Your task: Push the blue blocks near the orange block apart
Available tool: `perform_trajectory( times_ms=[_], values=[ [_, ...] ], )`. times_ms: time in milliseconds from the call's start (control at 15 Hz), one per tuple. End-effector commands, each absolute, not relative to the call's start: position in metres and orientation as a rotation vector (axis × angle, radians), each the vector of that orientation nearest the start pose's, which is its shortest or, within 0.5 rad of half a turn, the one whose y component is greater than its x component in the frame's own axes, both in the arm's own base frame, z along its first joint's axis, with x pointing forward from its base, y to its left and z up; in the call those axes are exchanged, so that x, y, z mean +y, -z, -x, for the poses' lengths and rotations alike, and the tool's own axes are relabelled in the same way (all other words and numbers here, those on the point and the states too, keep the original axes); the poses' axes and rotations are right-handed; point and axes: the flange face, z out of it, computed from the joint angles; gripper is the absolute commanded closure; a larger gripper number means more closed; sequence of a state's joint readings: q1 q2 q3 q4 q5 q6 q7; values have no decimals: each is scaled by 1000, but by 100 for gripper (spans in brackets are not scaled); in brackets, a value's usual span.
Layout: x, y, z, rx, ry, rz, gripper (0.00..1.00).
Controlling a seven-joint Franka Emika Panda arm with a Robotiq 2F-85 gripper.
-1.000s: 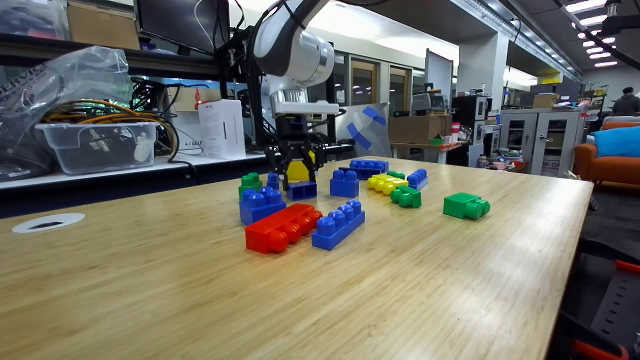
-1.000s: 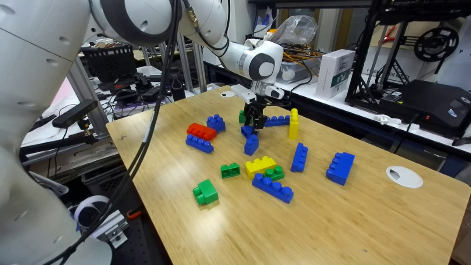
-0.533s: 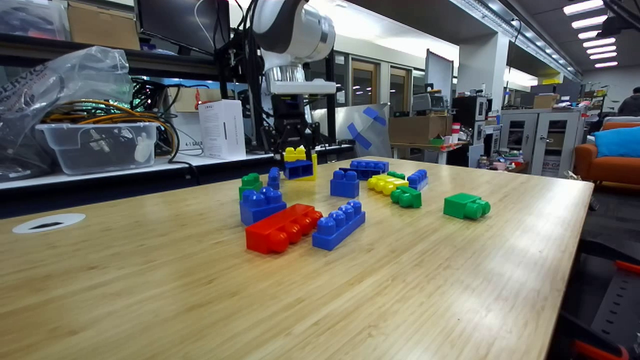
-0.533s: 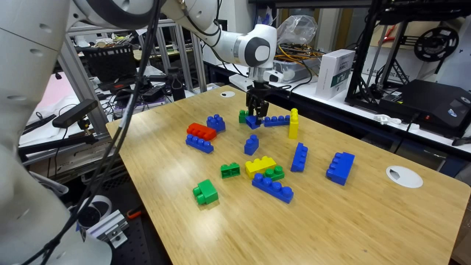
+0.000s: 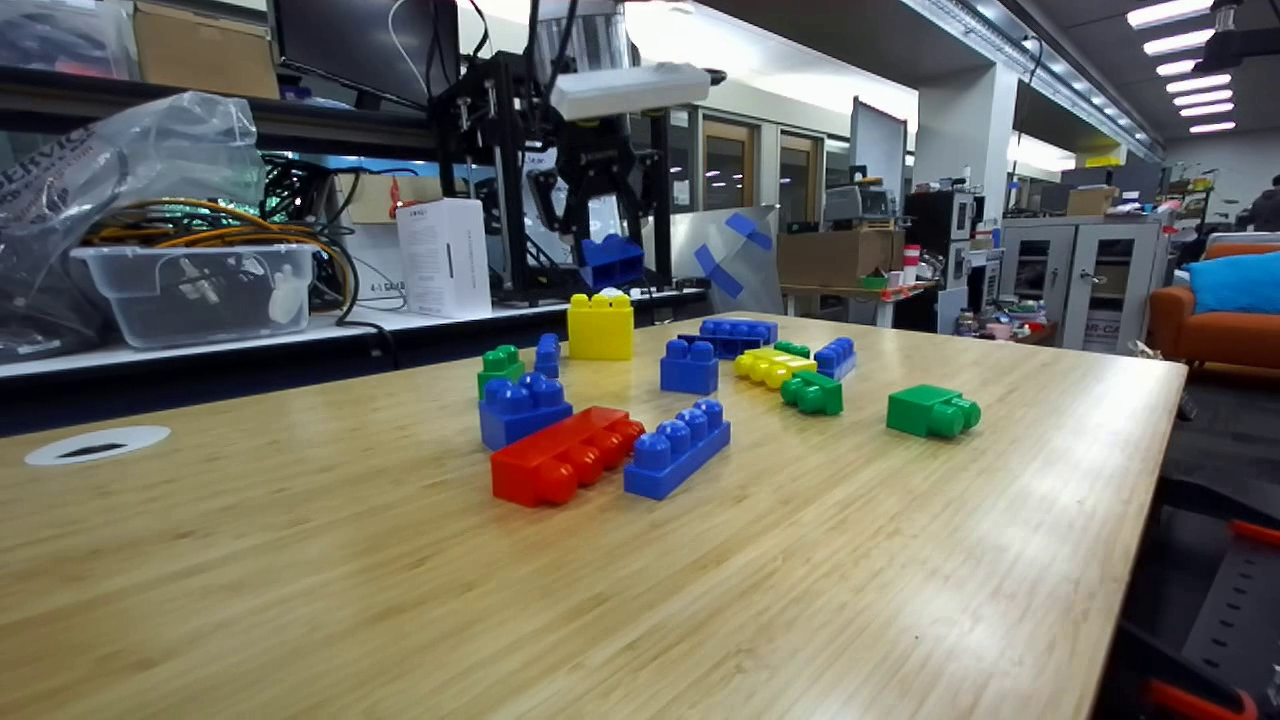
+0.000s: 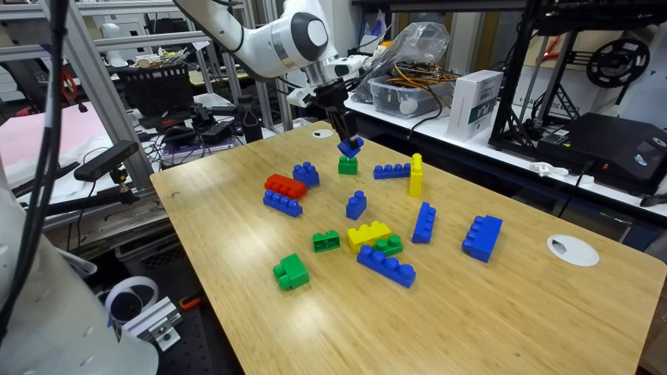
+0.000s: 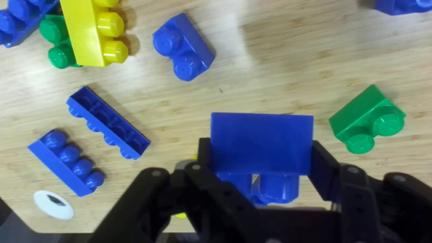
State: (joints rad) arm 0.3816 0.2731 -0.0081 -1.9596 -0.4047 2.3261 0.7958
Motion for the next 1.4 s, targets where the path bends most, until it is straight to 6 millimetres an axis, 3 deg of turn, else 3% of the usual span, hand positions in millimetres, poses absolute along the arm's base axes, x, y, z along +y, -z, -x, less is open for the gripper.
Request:
perform_trajectory(
  times_ms=[0, 267, 533, 867, 1333],
  values=[
    [206, -340, -531, 381, 676, 3277, 56],
    [189, -313, -506, 553, 879, 3273, 56],
    [186, -292, -497, 696, 982, 3248, 56],
    [203, -283, -501, 838, 1027, 3139, 56],
    [228, -254, -507, 981, 986, 3109, 56]
  ],
)
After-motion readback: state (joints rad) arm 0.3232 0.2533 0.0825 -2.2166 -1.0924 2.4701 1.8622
